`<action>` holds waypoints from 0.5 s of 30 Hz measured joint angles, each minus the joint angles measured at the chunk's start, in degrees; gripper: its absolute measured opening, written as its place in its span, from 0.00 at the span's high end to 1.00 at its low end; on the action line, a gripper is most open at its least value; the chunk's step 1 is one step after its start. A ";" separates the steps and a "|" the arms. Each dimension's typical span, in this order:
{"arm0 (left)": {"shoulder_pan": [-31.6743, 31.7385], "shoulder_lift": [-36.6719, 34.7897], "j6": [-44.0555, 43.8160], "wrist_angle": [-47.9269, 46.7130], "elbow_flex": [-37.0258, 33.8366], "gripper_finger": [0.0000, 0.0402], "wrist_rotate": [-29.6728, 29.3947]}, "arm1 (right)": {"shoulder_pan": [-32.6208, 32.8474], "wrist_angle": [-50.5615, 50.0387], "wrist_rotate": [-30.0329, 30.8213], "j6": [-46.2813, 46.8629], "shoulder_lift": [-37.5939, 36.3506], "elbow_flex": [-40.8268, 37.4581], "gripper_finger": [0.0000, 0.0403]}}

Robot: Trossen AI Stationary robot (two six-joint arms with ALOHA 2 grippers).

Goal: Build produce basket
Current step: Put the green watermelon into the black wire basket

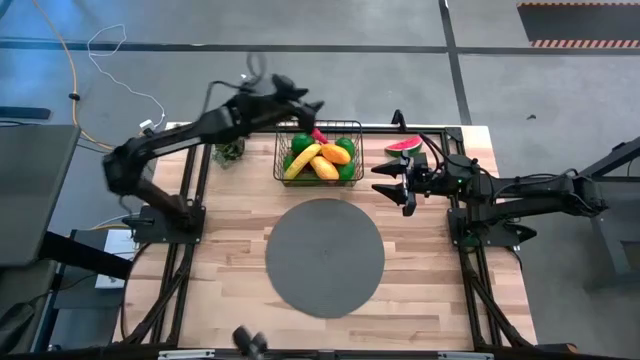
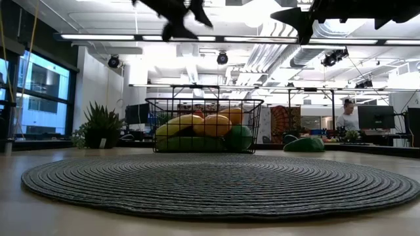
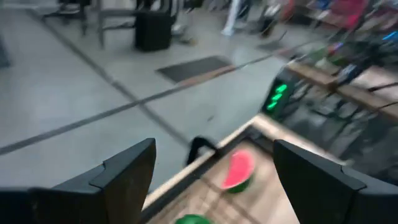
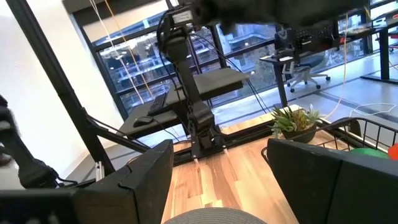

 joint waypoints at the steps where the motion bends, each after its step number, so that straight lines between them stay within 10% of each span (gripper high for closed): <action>1: -0.58 -2.28 -0.37 0.74 -1.36 0.23 0.64 | -0.02 0.02 0.00 -0.42 0.00 0.00 0.40; 15: -18.96 -25.52 -3.16 33.44 -40.23 0.23 -0.39 | 0.00 0.00 0.00 -0.99 0.00 0.00 0.40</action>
